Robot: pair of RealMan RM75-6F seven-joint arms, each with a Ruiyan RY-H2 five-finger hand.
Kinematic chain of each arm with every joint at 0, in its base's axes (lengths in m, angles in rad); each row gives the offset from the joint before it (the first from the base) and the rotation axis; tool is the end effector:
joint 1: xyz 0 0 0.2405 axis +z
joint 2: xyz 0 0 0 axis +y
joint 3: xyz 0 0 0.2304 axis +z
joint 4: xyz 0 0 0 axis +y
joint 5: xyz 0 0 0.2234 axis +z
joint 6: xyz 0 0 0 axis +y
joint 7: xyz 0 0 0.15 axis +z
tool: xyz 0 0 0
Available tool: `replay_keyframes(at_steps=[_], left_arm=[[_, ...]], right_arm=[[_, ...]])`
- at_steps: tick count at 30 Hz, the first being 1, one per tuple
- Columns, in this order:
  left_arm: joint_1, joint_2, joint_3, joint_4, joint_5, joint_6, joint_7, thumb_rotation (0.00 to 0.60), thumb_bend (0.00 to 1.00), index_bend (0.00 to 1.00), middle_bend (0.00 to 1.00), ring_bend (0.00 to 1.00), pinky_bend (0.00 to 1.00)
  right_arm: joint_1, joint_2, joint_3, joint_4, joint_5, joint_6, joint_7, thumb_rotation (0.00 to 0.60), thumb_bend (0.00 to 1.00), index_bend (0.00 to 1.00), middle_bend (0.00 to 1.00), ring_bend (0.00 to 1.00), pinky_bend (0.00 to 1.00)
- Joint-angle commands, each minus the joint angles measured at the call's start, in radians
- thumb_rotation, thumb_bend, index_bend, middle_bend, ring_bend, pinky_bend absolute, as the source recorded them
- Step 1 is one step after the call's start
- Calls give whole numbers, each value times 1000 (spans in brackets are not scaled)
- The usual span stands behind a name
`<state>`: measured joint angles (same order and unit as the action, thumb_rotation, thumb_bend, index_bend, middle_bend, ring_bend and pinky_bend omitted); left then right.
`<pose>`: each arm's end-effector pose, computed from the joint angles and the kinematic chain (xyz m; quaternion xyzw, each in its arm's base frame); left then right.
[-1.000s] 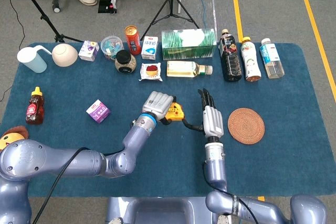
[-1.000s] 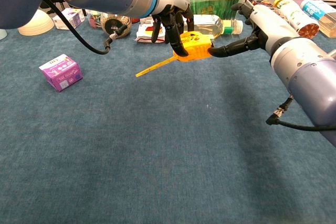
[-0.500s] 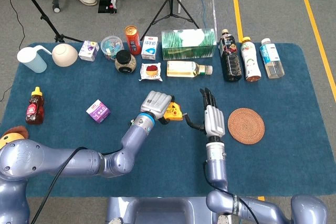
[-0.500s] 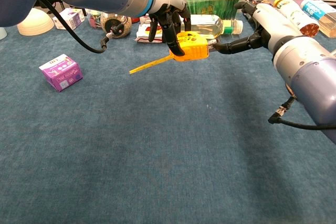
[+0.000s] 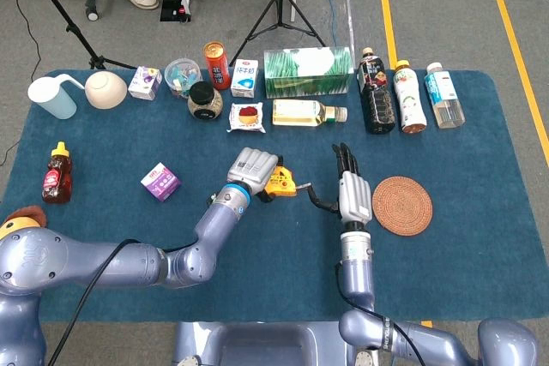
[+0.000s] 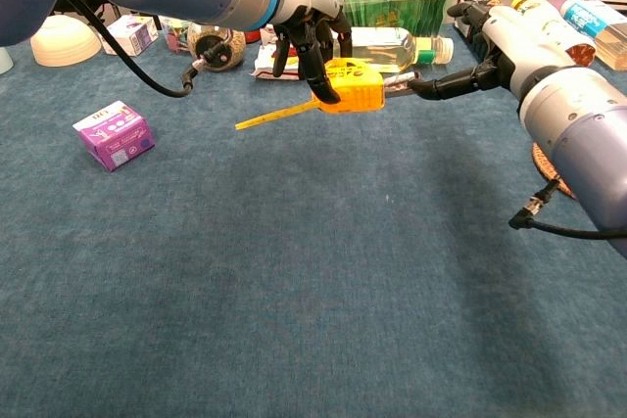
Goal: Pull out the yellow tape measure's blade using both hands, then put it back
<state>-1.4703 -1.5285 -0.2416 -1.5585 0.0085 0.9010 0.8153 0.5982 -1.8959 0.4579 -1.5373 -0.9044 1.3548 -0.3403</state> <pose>0.0394 0.3703 -0.0500 -0.7823 -0.4085 -0.2521 0.3969 -0.0907 -0.3218 -0.0310 0.4405 -0.5702 0.5104 0.4694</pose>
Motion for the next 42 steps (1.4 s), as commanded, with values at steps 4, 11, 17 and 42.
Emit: replay_keyframes(at_steps=[4, 11, 17, 42], left_arm=[[5, 8, 4, -2, 1, -3, -4, 600, 346, 557, 430, 373, 493], [13, 19, 15, -3, 0, -10, -6, 600, 346, 557, 430, 373, 493], [26, 32, 25, -4, 6, -20, -18, 600, 346, 557, 430, 374, 494], [30, 32, 33, 8, 16, -26, -37, 600, 346, 557, 430, 373, 493]], right_arm=[[-1, 2, 3, 2, 11, -4, -2, 540, 370, 0, 0, 54, 246], [-3, 9, 5, 3, 17, -3, -5, 537, 384, 0, 0, 57, 246], [-6, 16, 7, 2, 19, -1, 2, 539, 392, 1, 0, 62, 246], [-1, 3, 8, 25, 2, 7, 27, 540, 572, 583, 152, 134, 256]])
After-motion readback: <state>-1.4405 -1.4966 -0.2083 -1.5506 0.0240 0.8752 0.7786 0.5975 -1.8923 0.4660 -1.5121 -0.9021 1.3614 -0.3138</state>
